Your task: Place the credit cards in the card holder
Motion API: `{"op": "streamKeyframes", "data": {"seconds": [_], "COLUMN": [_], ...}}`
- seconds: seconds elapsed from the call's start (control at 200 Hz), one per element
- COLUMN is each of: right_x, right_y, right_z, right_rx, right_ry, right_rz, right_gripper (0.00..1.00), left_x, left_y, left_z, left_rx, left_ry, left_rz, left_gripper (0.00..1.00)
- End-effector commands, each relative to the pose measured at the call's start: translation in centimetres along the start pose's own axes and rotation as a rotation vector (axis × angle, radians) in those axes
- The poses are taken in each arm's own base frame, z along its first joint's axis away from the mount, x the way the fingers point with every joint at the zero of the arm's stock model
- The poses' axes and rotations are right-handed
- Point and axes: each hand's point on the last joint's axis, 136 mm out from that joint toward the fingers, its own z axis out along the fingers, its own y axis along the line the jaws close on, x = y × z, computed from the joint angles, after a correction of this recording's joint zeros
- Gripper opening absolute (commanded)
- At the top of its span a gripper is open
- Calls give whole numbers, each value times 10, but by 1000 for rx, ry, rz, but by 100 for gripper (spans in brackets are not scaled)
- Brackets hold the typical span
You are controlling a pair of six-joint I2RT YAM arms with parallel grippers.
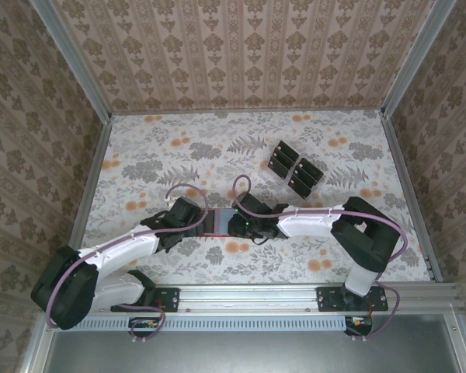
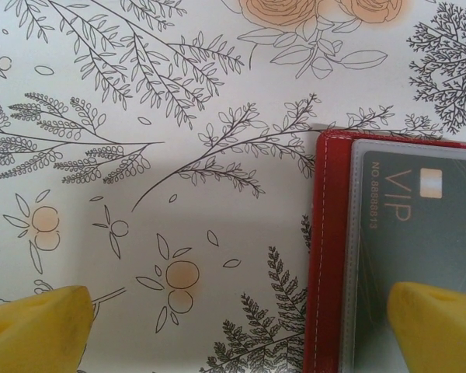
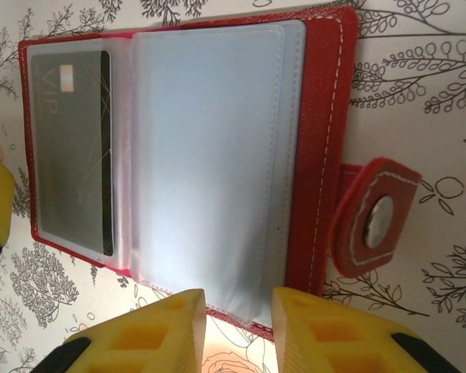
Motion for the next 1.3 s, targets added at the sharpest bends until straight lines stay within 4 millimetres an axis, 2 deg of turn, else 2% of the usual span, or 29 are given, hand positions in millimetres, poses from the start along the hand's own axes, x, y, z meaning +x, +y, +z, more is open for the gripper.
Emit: {"op": "streamKeyframes", "data": {"seconds": [0.0, 0.545, 0.965, 1.29], "right_x": [-2, 1, 0, -5], "right_y": [10, 7, 12, 20], "right_z": [-10, 4, 12, 17], "right_rx": [-24, -2, -14, -139], "right_ry": [-19, 4, 15, -4], "right_rz": [2, -4, -6, 75], "right_gripper": [29, 29, 25, 26], "left_x": [3, 2, 3, 4], "left_y": [2, 2, 3, 3], "left_z": [2, 3, 3, 3], "left_rx": [-2, 0, -3, -1], "left_ry": [6, 4, 3, 3], "left_rz": [-11, -15, -13, -12], "left_gripper": [100, 100, 100, 100]}}
